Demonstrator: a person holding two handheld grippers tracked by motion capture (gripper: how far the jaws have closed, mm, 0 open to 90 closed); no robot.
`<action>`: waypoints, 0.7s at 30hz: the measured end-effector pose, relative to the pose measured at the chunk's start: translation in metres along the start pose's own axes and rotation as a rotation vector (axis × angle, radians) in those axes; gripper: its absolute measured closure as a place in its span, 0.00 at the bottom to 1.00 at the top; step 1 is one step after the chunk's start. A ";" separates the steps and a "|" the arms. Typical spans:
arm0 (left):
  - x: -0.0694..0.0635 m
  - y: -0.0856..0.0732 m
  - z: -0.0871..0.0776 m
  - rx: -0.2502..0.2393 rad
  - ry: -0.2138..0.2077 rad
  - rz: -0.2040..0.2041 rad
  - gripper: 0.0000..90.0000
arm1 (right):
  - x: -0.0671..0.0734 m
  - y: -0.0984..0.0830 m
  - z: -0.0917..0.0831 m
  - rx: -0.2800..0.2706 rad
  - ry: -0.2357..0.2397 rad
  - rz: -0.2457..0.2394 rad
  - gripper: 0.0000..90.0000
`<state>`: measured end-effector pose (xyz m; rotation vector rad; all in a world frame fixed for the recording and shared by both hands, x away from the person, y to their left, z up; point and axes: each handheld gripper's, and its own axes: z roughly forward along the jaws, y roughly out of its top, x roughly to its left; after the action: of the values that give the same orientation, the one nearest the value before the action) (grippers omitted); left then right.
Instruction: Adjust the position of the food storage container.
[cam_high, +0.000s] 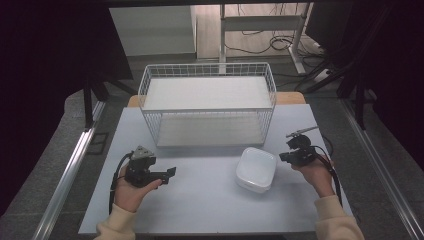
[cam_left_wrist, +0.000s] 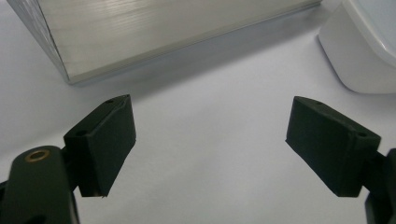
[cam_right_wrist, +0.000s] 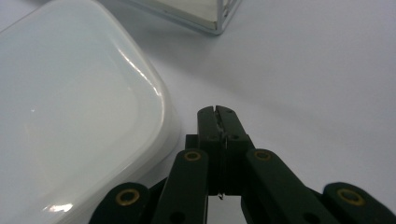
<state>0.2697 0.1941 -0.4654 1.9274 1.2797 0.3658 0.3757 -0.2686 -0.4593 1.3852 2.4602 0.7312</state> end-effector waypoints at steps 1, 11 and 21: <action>0.000 0.000 0.000 0.000 0.000 0.000 0.18 | 0.002 0.000 0.002 0.004 0.004 -0.005 0.99; -0.001 -0.001 0.001 0.006 0.001 0.004 0.18 | 0.011 0.002 0.005 0.006 0.035 -0.033 0.99; 0.000 0.000 -0.001 0.002 0.002 0.002 0.18 | 0.026 0.006 0.009 0.002 0.037 -0.074 0.99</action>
<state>0.2692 0.1944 -0.4651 1.9306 1.2800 0.3675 0.3699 -0.2414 -0.4623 1.2854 2.5262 0.7448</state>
